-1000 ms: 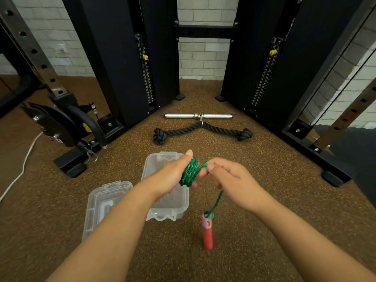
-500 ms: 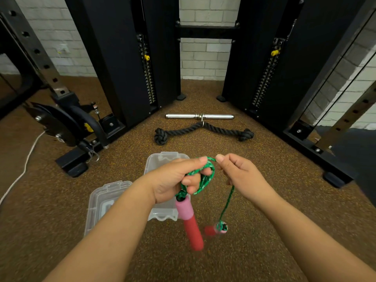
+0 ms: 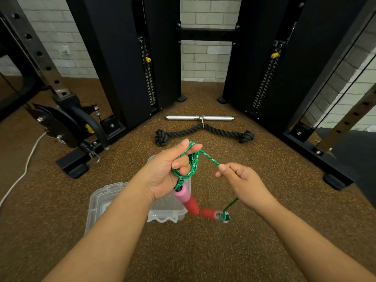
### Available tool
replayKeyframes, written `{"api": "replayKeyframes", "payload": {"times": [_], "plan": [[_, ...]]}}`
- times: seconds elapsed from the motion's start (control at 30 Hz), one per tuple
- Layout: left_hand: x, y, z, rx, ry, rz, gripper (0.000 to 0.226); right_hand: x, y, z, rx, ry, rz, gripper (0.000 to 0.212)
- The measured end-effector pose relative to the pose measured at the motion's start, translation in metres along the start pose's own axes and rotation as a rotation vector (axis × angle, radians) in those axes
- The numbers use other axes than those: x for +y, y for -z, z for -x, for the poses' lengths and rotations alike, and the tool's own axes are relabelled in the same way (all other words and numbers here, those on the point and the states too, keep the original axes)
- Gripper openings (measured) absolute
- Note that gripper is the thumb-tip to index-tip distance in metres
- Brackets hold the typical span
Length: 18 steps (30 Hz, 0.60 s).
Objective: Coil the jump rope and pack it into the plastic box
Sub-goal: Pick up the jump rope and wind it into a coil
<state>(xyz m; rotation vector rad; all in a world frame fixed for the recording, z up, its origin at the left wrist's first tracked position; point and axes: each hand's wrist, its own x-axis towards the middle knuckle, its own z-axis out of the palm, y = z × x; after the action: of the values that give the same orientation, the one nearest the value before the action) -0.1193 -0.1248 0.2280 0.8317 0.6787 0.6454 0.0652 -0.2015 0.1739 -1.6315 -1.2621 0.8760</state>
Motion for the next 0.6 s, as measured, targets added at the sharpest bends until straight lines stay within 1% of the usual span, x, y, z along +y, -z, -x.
{"api": "replayKeyframes", "payload": {"times": [0.1,0.27,0.37,0.43,0.5,0.6], "plan": [[-0.002,0.000,-0.001,0.039,-0.028,0.038,0.038,0.002,-0.002,-0.001,0.008,0.013,0.038,0.028],[-0.005,0.001,-0.003,0.116,-0.050,0.096,0.043,0.007,-0.017,0.006,-0.181,-0.050,0.035,0.027],[-0.003,0.002,-0.004,0.162,-0.072,0.106,0.039,0.000,-0.024,0.013,-0.248,0.032,0.194,0.024],[-0.001,0.002,-0.005,0.197,-0.095,0.107,0.037,-0.005,-0.028,0.016,-0.241,0.073,0.261,0.026],[-0.002,0.003,-0.006,0.233,-0.129,0.081,0.040,-0.006,-0.030,0.017,-0.225,0.107,0.332,0.028],[-0.004,0.005,-0.008,0.277,-0.173,-0.022,0.047,-0.007,-0.035,0.021,-0.307,0.206,0.485,0.033]]}}
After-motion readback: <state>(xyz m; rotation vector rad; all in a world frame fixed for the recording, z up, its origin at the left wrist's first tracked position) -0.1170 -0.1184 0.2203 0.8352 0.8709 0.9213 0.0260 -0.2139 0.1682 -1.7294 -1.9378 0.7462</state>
